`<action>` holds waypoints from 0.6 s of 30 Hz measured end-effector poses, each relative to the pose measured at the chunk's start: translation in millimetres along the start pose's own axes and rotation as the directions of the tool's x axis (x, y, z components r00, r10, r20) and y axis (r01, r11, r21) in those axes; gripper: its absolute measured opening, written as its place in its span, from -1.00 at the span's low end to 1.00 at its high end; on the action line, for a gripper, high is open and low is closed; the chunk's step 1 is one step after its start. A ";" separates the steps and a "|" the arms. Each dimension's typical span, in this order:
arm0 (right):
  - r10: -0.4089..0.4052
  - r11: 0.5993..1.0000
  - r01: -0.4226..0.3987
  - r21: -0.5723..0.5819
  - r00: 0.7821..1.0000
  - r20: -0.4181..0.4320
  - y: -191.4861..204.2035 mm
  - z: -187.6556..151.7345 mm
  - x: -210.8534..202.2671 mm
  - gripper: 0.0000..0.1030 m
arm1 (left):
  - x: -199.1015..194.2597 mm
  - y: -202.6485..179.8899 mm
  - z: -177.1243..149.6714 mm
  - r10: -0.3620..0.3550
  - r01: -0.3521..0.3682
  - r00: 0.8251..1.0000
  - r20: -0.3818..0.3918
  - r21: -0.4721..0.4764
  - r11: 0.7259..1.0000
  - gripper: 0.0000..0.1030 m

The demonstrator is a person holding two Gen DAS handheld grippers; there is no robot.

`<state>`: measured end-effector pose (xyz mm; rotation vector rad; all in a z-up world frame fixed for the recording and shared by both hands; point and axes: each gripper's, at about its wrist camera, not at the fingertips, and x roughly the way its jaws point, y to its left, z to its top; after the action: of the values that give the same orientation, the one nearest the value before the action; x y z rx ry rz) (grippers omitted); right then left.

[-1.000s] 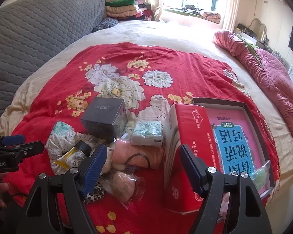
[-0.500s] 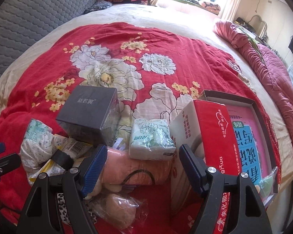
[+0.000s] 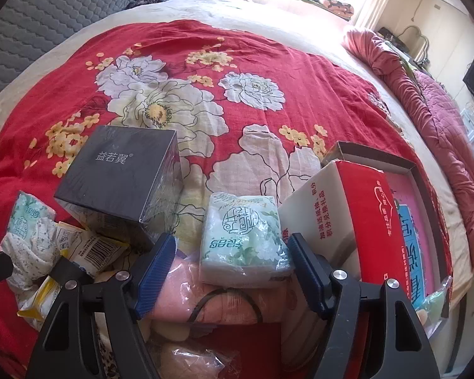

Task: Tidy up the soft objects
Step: 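Grasp the white tissue pack with the right tool while the left tool grasps the green floral tissue pack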

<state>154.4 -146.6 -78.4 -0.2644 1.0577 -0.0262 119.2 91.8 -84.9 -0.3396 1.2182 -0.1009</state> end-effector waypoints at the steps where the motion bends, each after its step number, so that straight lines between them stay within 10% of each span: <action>1: -0.013 1.000 0.013 -0.008 1.000 0.000 0.9 0.6 1.1 0.34 | 0.9 2.6 2.6 -0.008 0.008 1.000 0.001 -0.012 1.000 0.79; 11: -0.065 0.994 0.068 -0.081 0.997 0.043 2.9 -2.5 3.8 0.02 | 23.3 18.7 20.8 -0.004 0.003 1.000 -0.016 -0.058 0.998 0.79; 18: 0.106 0.993 -0.111 0.040 0.987 0.117 -22.2 -11.2 -19.3 -0.04 | 27.4 16.2 22.4 -0.053 0.053 0.999 0.003 -0.067 0.996 0.74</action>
<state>137.6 -167.6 -61.9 -0.1641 0.9542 0.0619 147.8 104.6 -107.9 -0.4305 1.2133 -0.1052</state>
